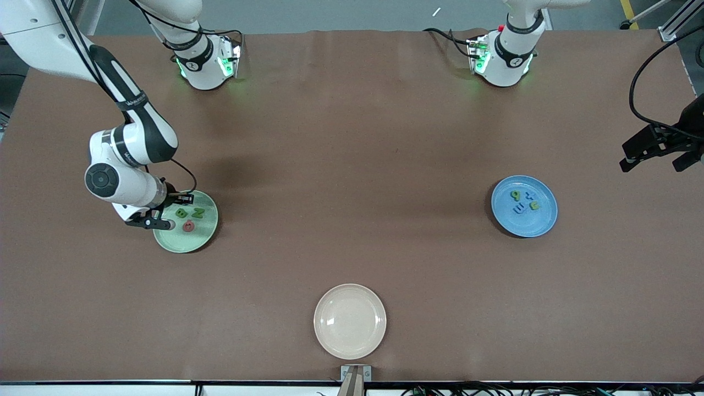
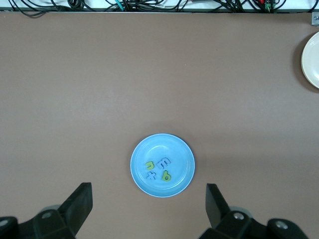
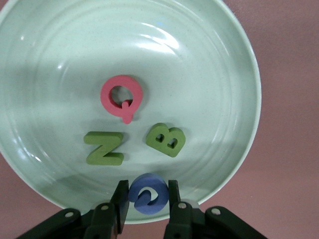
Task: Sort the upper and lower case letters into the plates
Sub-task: 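Release the blue letter onto the green plate with the right gripper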
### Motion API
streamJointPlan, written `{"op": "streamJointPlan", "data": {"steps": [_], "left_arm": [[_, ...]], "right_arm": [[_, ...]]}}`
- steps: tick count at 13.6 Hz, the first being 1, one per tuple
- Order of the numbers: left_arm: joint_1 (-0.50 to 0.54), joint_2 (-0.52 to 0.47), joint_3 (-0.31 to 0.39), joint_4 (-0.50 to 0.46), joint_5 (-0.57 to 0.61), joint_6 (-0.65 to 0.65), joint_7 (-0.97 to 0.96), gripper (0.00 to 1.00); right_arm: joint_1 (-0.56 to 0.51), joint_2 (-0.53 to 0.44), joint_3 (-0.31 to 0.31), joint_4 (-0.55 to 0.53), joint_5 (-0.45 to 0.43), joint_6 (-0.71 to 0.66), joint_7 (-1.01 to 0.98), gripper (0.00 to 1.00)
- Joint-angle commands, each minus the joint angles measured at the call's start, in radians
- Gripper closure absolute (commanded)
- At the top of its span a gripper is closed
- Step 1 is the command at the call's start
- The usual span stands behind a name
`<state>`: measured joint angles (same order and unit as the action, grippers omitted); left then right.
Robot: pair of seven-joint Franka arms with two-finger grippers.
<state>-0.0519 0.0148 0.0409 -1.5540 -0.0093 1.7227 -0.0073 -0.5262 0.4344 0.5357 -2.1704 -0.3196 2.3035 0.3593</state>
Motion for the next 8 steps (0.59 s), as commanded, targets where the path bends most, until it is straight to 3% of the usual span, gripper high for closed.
{"op": "streamJointPlan", "data": {"steps": [1, 2, 3, 5, 8], "left_arm": [[-0.003, -0.009, -0.009, 0.009, -0.015, -0.018, 0.013, 0.00], [-0.003, -0.009, -0.013, 0.009, -0.018, -0.018, 0.012, 0.00], [-0.002, -0.010, -0.015, 0.009, -0.017, -0.018, 0.012, 0.00], [0.001, -0.009, -0.015, 0.009, -0.012, -0.018, 0.013, 0.00], [0.003, -0.009, -0.015, 0.009, -0.015, -0.018, 0.013, 0.00]], "right_arm": [[-0.012, -0.020, 0.012, -0.035, -0.018, 0.017, 0.003, 0.97], [-0.011, -0.016, 0.012, -0.034, -0.018, 0.017, 0.006, 0.90], [-0.011, -0.016, 0.012, -0.034, -0.018, 0.016, 0.006, 0.75], [-0.014, -0.017, 0.013, -0.025, -0.019, 0.008, 0.003, 0.00], [-0.005, -0.019, 0.020, 0.018, -0.018, -0.012, 0.004, 0.00]]}}
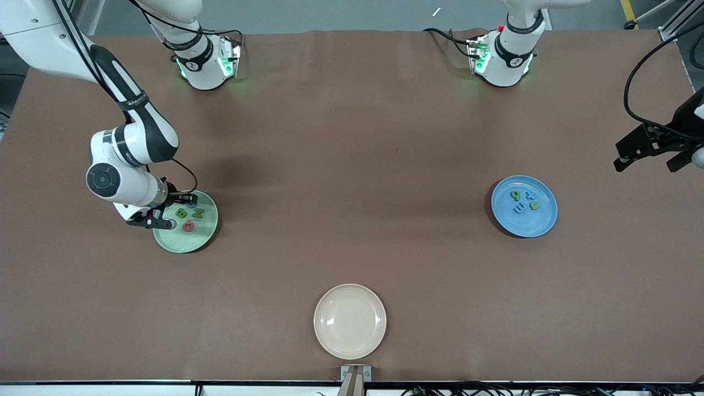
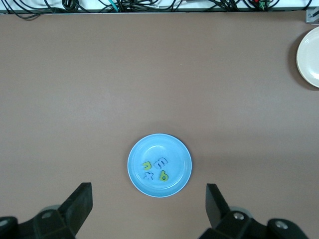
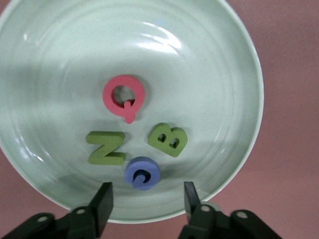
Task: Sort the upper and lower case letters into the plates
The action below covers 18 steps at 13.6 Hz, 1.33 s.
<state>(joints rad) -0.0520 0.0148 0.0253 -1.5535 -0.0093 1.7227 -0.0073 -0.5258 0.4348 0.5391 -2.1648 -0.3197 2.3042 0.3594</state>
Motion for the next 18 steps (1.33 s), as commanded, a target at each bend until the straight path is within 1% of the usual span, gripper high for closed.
{"op": "streamJointPlan", "data": {"steps": [1, 2, 5, 7, 10, 12, 14, 18], "left_arm": [[0.003, -0.010, 0.001, 0.009, -0.014, -0.018, 0.013, 0.00], [0.003, -0.010, 0.001, 0.009, -0.014, -0.018, 0.013, 0.00], [0.003, -0.010, -0.001, 0.009, -0.015, -0.018, 0.013, 0.00], [0.004, -0.010, 0.002, 0.009, -0.017, -0.018, 0.013, 0.00], [0.006, -0.010, 0.004, 0.009, -0.015, -0.018, 0.015, 0.00], [0.006, -0.010, 0.002, 0.009, -0.015, -0.018, 0.015, 0.00], [0.004, -0.010, 0.001, 0.009, -0.014, -0.018, 0.013, 0.00], [0.006, -0.010, 0.001, 0.009, -0.015, -0.018, 0.013, 0.00]], "right_arm": [[0.000, -0.019, 0.019, 0.055, -0.018, -0.052, -0.003, 0.00], [0.006, -0.021, 0.024, 0.101, -0.018, -0.119, -0.007, 0.00], [0.009, -0.033, 0.096, 0.282, -0.016, -0.354, -0.010, 0.00], [0.010, -0.033, 0.128, 0.417, -0.016, -0.499, -0.042, 0.00], [-0.002, -0.030, 0.131, 0.612, -0.002, -0.658, -0.210, 0.00], [-0.019, -0.028, 0.130, 0.718, -0.002, -0.744, -0.287, 0.00], [-0.036, -0.028, 0.131, 0.781, -0.001, -0.796, -0.333, 0.00], [-0.045, -0.034, 0.137, 0.829, 0.002, -0.874, -0.361, 0.00]]}}
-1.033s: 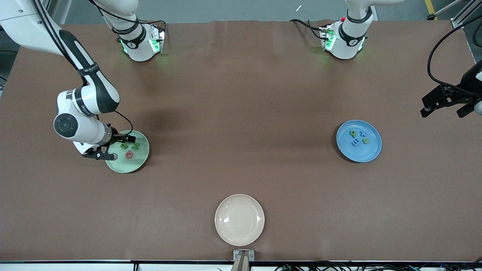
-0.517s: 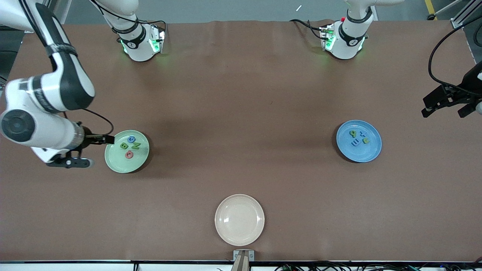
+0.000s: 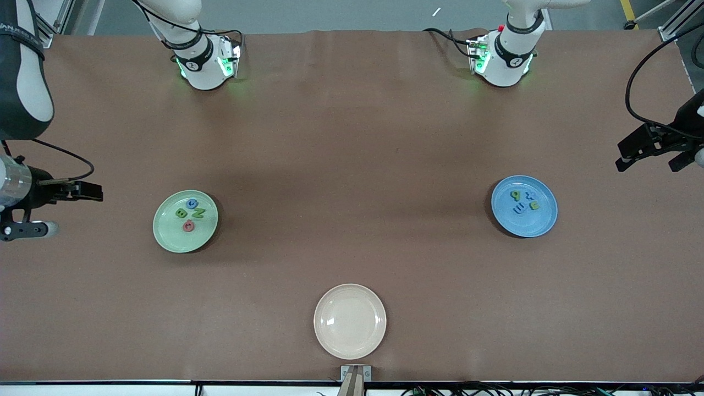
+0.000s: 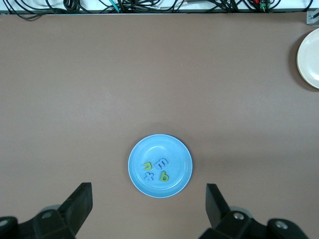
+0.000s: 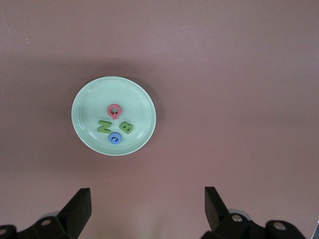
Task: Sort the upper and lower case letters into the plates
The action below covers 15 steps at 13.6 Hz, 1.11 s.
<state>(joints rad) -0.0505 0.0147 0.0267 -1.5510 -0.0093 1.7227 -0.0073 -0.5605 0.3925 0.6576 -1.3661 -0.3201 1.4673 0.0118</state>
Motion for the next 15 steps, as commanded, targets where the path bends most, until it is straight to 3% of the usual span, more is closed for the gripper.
{"op": "streamJointPlan", "data": {"steps": [1, 3, 5, 6, 8, 10, 13, 15], "left_arm": [[0.003, -0.010, -0.001, 0.006, -0.014, -0.018, 0.013, 0.00], [0.003, -0.010, -0.002, 0.006, -0.015, -0.018, 0.013, 0.00], [0.004, -0.010, -0.001, 0.006, -0.015, -0.018, 0.015, 0.00], [0.004, -0.010, -0.001, 0.006, -0.014, -0.018, 0.015, 0.00], [0.003, -0.012, -0.005, 0.006, -0.011, -0.018, 0.012, 0.00], [0.001, -0.021, -0.001, 0.006, -0.009, -0.018, 0.013, 0.00], [0.003, -0.021, 0.001, 0.006, -0.011, -0.018, 0.017, 0.00], [0.004, -0.021, 0.002, 0.005, -0.011, -0.018, 0.017, 0.00]], "right_arm": [[-0.012, 0.002, 0.019, 0.036, 0.025, -0.042, -0.018, 0.00], [-0.003, -0.035, 0.002, 0.035, 0.076, -0.045, -0.038, 0.00], [0.088, -0.058, -0.106, 0.035, 0.098, -0.085, -0.045, 0.00], [0.140, -0.091, -0.192, 0.032, 0.161, -0.102, -0.059, 0.00], [0.285, -0.159, -0.428, -0.005, 0.277, -0.114, -0.097, 0.00], [0.442, -0.216, -0.626, -0.053, 0.291, -0.114, -0.137, 0.00], [0.510, -0.291, -0.694, -0.116, 0.291, -0.116, -0.138, 0.00], [0.603, -0.355, -0.792, -0.191, 0.291, -0.087, -0.138, 0.00]]}}
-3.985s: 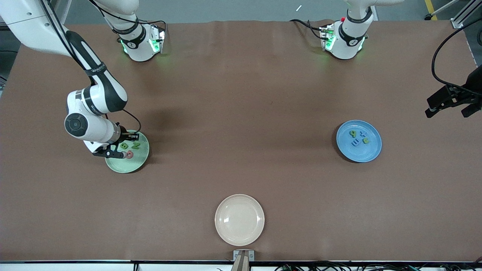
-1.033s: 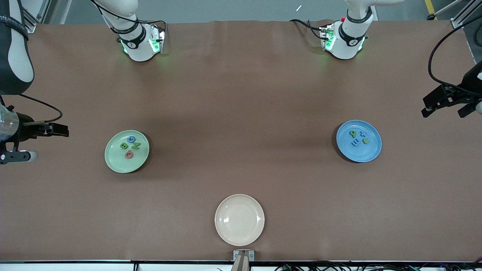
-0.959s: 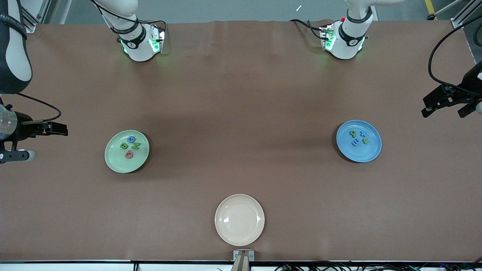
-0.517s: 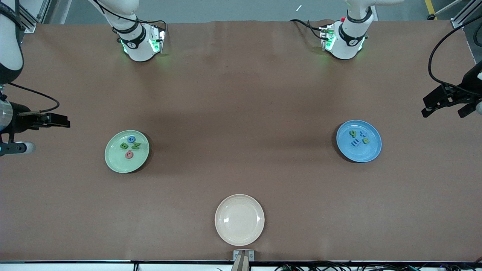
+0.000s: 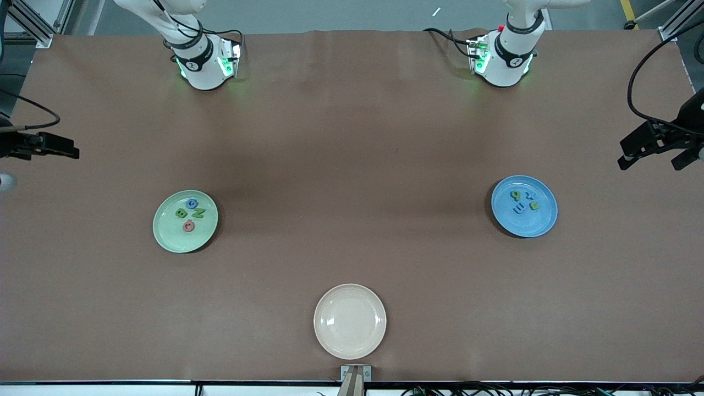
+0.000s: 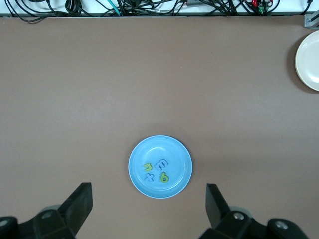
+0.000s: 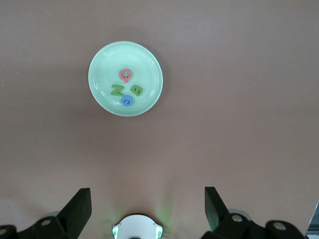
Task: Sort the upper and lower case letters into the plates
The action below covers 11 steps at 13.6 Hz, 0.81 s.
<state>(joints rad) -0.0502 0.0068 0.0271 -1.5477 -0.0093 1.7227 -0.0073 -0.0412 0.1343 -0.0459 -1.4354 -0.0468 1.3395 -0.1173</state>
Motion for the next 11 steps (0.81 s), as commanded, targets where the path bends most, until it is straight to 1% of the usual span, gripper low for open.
{"op": "streamJointPlan", "data": {"steps": [1, 8, 9, 11], "left_arm": [[0.004, -0.013, 0.002, 0.003, -0.011, -0.018, 0.017, 0.00], [0.004, -0.013, 0.000, 0.003, -0.009, -0.018, 0.017, 0.00], [0.004, -0.013, 0.000, 0.003, -0.011, -0.018, 0.017, 0.00], [0.004, -0.013, 0.000, 0.003, -0.011, -0.018, 0.017, 0.00]], "right_arm": [[0.092, -0.099, -0.106, -0.122, 0.018, 0.037, -0.008, 0.00], [0.087, -0.114, -0.109, -0.106, 0.018, 0.035, -0.008, 0.00], [0.074, -0.113, -0.100, -0.103, 0.019, 0.038, -0.008, 0.00], [0.015, -0.114, -0.025, -0.100, 0.019, 0.040, -0.008, 0.00]]}}
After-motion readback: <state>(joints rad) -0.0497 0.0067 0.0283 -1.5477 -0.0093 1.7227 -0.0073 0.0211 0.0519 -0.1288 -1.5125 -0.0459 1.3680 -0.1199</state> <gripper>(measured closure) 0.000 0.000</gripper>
